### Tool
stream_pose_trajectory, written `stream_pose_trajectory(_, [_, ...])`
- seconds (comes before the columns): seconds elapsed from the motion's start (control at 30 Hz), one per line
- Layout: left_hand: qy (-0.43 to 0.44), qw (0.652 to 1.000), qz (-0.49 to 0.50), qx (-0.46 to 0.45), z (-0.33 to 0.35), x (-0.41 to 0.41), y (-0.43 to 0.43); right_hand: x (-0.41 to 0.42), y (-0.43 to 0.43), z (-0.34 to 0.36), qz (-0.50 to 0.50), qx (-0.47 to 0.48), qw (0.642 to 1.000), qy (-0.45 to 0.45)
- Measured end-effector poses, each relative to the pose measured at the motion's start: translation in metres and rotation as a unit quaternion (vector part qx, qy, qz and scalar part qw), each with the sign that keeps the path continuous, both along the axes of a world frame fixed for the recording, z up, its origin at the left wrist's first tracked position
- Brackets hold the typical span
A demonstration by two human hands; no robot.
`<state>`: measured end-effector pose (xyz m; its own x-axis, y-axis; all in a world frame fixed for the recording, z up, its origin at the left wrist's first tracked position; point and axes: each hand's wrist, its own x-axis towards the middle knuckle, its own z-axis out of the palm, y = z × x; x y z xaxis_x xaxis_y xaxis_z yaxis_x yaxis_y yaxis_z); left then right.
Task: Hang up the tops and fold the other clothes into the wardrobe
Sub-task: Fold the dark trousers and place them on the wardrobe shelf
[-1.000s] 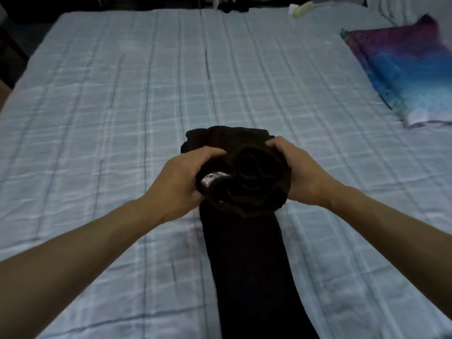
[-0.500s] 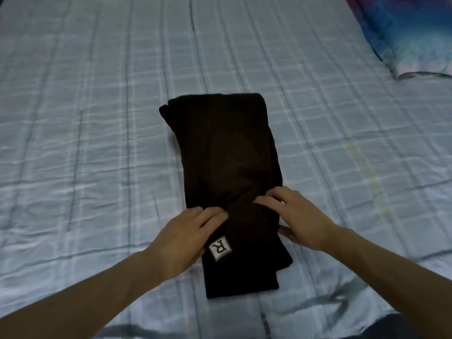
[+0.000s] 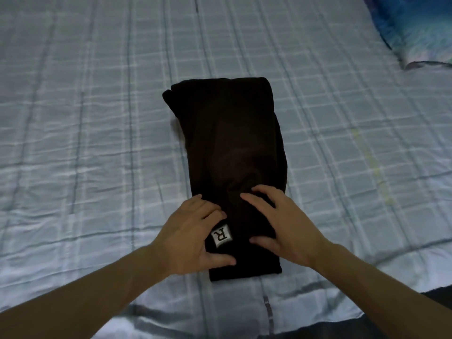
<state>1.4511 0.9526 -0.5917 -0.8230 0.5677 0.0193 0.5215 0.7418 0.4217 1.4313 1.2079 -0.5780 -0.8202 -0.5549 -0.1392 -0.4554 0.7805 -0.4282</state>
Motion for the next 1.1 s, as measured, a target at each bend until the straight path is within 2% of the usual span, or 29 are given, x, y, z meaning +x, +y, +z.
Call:
stream_pose_trajectory(0.1, [0.015,0.998,0.053,-0.026,-0.003,0.014,0.015,0.012,-0.003,-0.009,-0.027,-0.037,0.998,0.041])
stream_pose_trajectory(0.3, [-0.006,0.996,0.081,-0.022,-0.003,0.017,0.016,0.006,0.010,-0.007,-0.012,-0.030,0.999,0.030])
stream_pose_trajectory(0.5, [-0.010,0.997,0.078,-0.014,0.006,0.018,0.015,0.015,-0.003,-0.004,-0.069,-0.007,0.989,0.128])
stream_pose_trajectory(0.7, [-0.012,0.994,0.106,0.018,0.006,0.021,0.015,0.013,0.000,0.000,-0.068,-0.032,0.989,0.129])
stream_pose_trajectory(0.9, [-0.033,0.989,0.136,0.037,0.009,0.025,0.021,0.026,-0.016,-0.005,-0.125,-0.036,0.985,0.109])
stream_pose_trajectory(1.1, [-0.034,0.991,0.128,0.035,0.015,0.024,0.020,0.021,-0.007,-0.001,-0.141,-0.095,0.982,0.083])
